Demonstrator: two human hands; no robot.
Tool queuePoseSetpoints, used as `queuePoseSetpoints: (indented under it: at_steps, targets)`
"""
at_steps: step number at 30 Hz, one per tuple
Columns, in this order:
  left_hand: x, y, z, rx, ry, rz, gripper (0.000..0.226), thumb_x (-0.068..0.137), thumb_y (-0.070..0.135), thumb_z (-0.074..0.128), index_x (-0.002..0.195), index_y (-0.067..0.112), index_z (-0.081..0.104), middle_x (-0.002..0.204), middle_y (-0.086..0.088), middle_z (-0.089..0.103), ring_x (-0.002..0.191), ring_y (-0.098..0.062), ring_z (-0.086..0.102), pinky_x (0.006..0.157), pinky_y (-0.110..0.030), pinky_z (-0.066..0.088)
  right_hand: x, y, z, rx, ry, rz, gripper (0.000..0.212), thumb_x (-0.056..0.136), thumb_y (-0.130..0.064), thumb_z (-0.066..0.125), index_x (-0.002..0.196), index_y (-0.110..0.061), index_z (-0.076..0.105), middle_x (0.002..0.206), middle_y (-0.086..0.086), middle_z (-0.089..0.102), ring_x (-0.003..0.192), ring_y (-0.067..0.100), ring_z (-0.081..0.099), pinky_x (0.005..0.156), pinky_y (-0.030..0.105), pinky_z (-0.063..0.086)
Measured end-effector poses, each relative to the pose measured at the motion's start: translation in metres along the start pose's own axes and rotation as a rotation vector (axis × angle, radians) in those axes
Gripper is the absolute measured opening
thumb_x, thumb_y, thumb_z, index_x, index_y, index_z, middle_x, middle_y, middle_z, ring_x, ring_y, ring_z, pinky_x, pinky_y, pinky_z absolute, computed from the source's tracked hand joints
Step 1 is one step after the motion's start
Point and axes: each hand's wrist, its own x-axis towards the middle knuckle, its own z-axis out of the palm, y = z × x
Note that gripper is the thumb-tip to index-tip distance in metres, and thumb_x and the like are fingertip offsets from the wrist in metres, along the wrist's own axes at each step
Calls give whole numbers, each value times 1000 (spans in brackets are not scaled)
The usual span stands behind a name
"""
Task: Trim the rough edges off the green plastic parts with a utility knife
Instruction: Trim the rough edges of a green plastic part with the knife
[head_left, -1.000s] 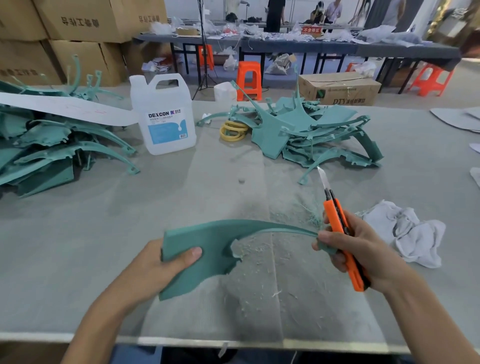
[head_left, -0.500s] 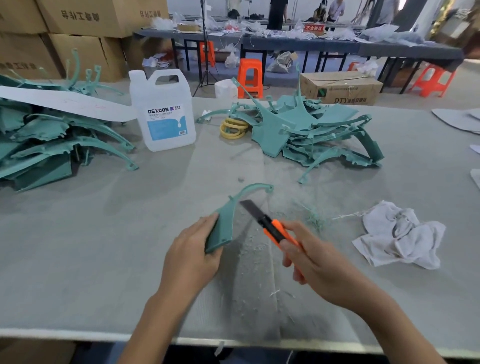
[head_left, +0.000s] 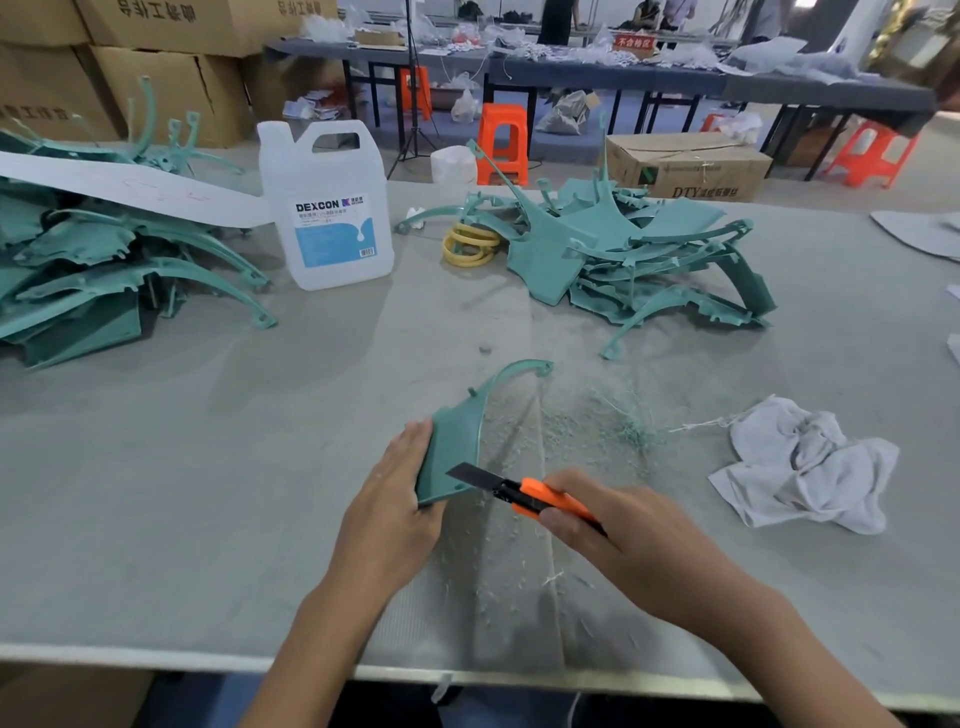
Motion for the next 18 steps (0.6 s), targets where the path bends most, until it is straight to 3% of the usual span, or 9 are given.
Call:
queuePoseSetpoints:
  at_steps: [6,10,18]
  targets:
    - [-3,-1,3,72,-20,21,77,96,28,61,159,38,17,165,17,17,152,-4,15,120,-26,21,32,13,-1,-47,68,28,35,98,-64,29,119,-42,47,68,-11,54,62,14,56,62,37,49]
    - [0,0,4,68,-16,0,76,97,27,60,160,32,17,166,13,19,153,-7,15,121,-27,19,68,28,-8,-64,95,23,35,100,-61,33,124,-42,52,69,-10,58,58,10,57,58,34,51]
    - [4,5,3,29,7,-8,73,98,25,62,159,24,23,164,10,25,152,-8,19,122,-26,19,123,87,-19,-134,91,179,31,105,-50,40,115,-27,58,82,-3,62,72,18,60,64,35,49]
